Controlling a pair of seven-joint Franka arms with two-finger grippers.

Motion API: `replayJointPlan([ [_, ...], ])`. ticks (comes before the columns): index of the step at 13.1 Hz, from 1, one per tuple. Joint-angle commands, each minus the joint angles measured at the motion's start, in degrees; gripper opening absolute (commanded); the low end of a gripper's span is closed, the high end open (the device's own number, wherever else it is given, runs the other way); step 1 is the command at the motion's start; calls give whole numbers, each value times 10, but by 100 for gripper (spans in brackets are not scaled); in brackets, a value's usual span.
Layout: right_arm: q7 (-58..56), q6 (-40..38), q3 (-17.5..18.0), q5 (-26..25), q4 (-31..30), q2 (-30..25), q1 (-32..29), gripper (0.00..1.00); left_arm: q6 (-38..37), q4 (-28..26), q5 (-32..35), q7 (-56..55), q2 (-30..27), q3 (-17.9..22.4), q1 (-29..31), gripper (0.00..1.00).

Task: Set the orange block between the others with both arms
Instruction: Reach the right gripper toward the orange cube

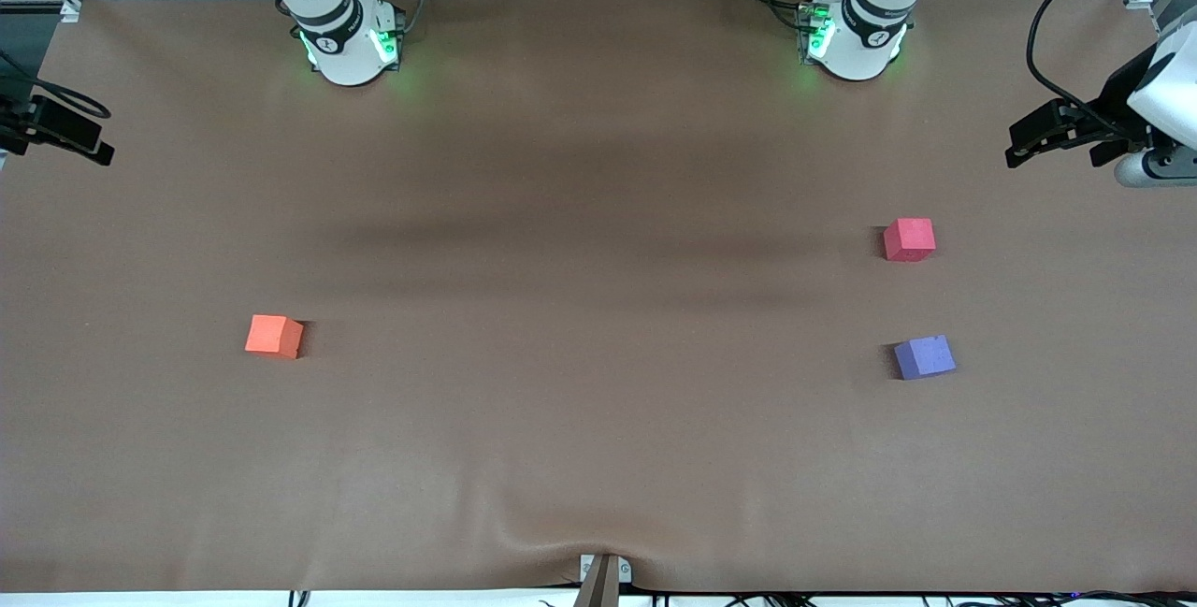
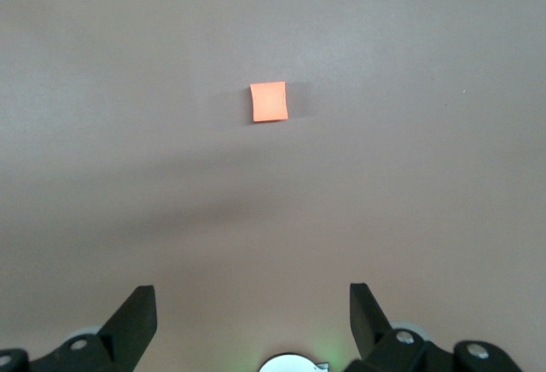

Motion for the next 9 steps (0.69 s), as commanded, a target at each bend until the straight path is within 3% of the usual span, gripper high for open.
replayJointPlan([
  [1, 11, 5, 2, -18, -1, 0, 16, 100, -4, 10, -9, 14, 1, -1, 13, 100],
  [4, 11, 17, 2, -17, -13, 8, 17, 100, -5, 6, -9, 14, -2, -1, 14, 100],
  [9, 11, 115, 2, -16, -115, 8, 17, 100, -4, 2, -10, 14, -1, -1, 14, 100],
])
